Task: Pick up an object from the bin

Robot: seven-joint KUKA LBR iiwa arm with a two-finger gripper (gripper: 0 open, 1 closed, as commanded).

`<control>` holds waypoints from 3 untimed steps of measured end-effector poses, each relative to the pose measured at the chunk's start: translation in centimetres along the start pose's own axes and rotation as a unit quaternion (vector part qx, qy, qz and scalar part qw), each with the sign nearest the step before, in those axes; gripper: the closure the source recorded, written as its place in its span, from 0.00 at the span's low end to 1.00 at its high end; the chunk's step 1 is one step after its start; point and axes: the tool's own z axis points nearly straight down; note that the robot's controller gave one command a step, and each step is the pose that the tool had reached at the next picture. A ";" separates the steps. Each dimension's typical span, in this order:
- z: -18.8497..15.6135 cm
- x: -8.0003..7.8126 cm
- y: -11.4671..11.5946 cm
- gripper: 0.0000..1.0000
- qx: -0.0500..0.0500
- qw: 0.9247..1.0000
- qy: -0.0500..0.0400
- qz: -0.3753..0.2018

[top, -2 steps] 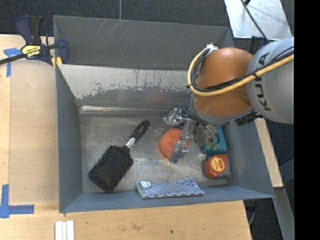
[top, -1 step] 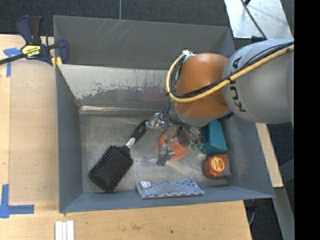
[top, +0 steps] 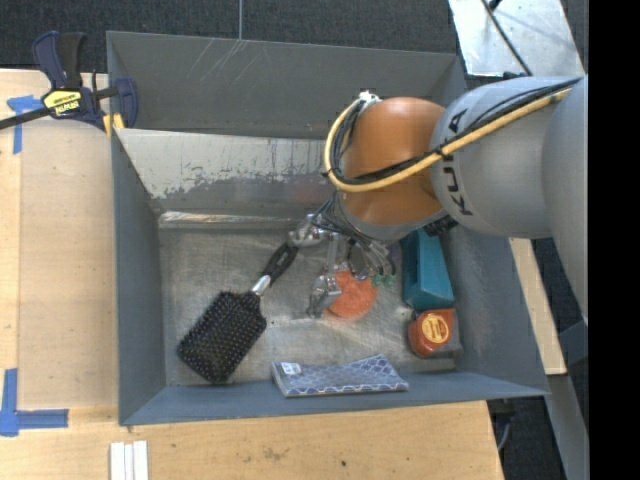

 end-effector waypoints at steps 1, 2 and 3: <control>-1.2 -0.8 2.2 0.00 0.000 0.998 0.002 -0.056; -2.9 -2.7 5.2 0.00 0.000 0.997 0.001 -0.074; 4.0 -3.9 6.1 1.00 0.000 0.997 -0.005 -0.073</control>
Offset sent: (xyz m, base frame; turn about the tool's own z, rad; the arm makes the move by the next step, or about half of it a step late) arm 0.0278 0.0717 0.0381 -0.1148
